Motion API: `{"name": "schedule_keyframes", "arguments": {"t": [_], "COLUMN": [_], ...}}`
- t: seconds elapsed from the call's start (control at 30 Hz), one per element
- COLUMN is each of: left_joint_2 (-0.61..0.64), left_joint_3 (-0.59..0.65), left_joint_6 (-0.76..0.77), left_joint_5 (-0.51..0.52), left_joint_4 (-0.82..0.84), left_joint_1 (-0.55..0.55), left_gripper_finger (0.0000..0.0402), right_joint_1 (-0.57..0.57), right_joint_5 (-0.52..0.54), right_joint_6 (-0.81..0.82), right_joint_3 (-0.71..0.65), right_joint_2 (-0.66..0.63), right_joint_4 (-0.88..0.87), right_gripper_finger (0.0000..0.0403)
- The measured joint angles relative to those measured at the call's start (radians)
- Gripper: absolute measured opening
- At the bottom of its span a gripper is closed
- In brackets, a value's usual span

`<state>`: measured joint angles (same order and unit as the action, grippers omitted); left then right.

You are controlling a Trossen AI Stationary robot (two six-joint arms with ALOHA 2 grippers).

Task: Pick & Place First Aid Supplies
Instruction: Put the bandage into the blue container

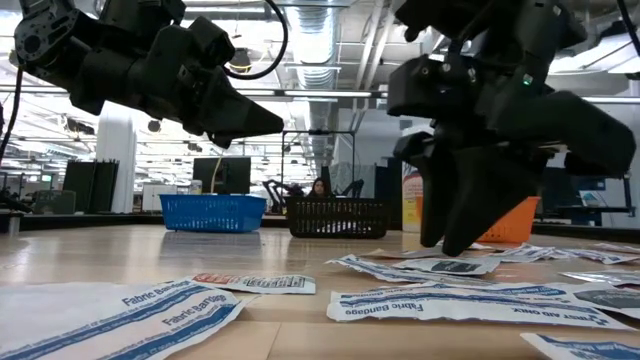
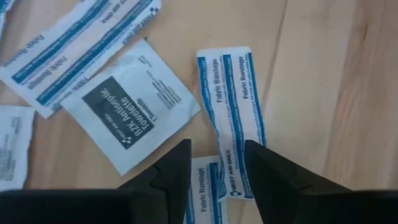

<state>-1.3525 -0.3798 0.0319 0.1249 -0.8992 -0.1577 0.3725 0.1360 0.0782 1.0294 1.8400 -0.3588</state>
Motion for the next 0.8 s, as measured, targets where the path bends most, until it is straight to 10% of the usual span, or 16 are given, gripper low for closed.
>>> {"name": "schedule_keyframes", "arguments": {"t": [0.8], "left_joint_2": [0.000], "left_joint_3": [0.000], "left_joint_6": [0.003], "left_joint_5": [0.000], "left_joint_4": [0.000], "left_joint_1": [0.000], "left_gripper_finger": [0.0053], "right_joint_1": [-0.077], "right_joint_5": [-0.137], "right_joint_6": [0.020], "right_joint_3": [-0.008], "right_joint_2": [-0.034], "right_joint_4": [-0.017], "right_gripper_finger": [0.0012]}}
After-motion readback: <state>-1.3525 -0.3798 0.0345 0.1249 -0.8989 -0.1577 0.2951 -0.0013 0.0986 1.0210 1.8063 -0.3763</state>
